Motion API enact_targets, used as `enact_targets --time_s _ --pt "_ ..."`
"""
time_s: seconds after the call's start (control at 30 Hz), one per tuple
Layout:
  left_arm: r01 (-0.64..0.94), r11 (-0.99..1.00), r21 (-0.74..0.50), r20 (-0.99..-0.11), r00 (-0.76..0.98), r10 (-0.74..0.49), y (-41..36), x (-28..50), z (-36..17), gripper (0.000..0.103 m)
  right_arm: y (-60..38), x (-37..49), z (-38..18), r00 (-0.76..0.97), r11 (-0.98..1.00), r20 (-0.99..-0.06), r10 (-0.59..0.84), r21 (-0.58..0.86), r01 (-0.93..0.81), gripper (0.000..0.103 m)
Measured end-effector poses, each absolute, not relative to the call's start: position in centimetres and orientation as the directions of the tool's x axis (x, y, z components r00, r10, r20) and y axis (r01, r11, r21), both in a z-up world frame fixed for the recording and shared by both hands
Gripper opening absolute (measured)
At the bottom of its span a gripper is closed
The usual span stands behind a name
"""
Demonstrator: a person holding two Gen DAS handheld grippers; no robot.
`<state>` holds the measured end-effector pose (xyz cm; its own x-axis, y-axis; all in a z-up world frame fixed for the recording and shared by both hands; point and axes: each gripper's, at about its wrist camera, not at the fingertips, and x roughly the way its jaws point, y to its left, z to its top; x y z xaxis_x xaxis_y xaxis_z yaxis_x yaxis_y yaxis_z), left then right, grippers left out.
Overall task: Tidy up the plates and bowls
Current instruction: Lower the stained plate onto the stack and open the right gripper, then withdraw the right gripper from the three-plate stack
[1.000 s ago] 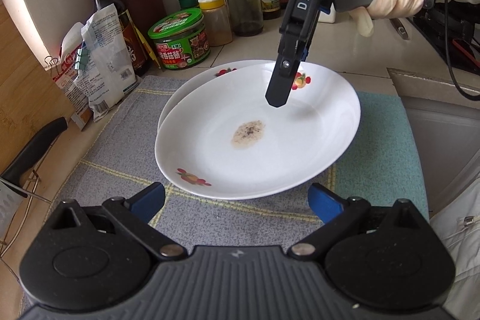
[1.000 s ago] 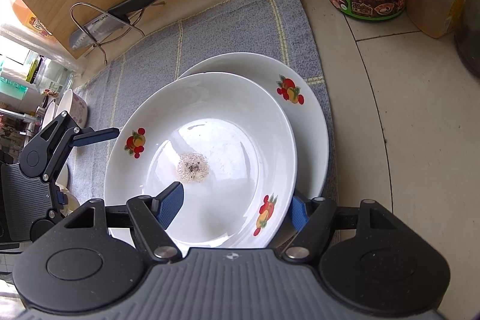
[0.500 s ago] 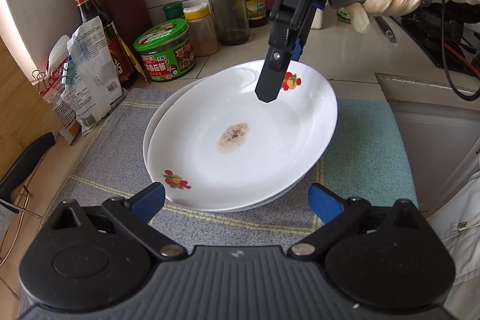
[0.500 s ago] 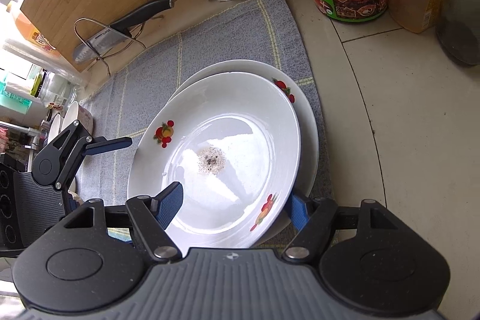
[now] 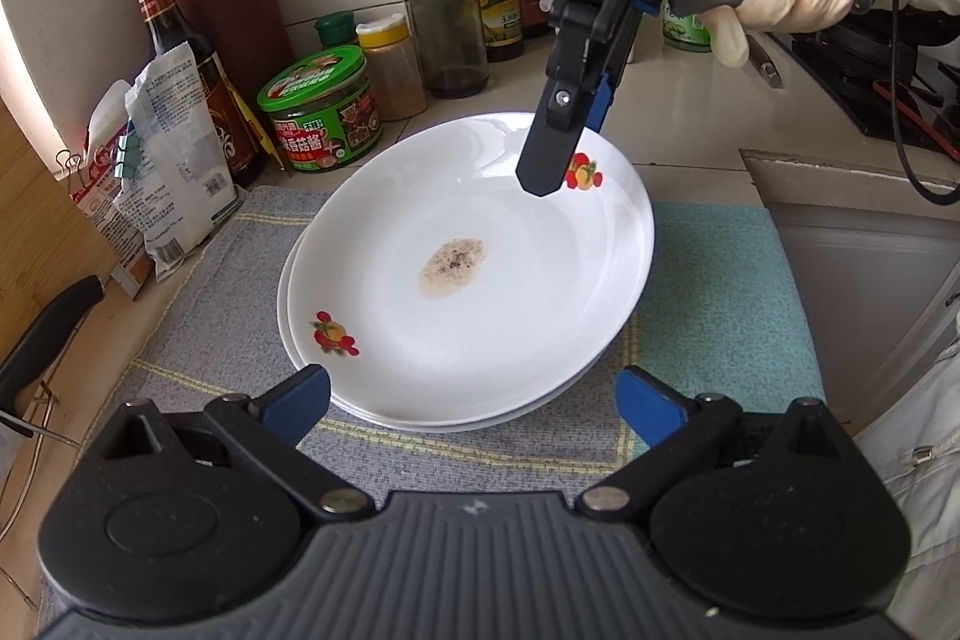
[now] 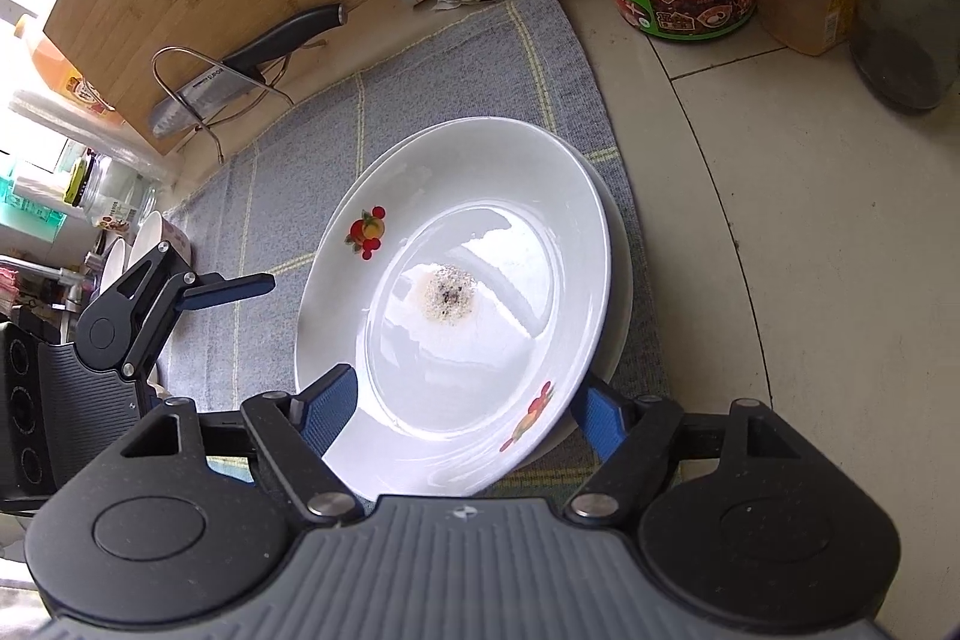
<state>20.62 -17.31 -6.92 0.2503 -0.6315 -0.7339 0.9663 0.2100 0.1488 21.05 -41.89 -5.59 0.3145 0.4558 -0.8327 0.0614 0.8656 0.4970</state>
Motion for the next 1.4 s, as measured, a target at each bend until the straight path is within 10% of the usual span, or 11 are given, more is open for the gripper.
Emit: enact_targets --time_s 1.4 --pt "0.553 0.833 0.006 -0.659 0.629 -0.412 -6.2 16.2 -5.4 0.102 -28.1 15.3 -3.7 0.723 0.999 -0.69 0.003 -0.036 -0.039 0.103"
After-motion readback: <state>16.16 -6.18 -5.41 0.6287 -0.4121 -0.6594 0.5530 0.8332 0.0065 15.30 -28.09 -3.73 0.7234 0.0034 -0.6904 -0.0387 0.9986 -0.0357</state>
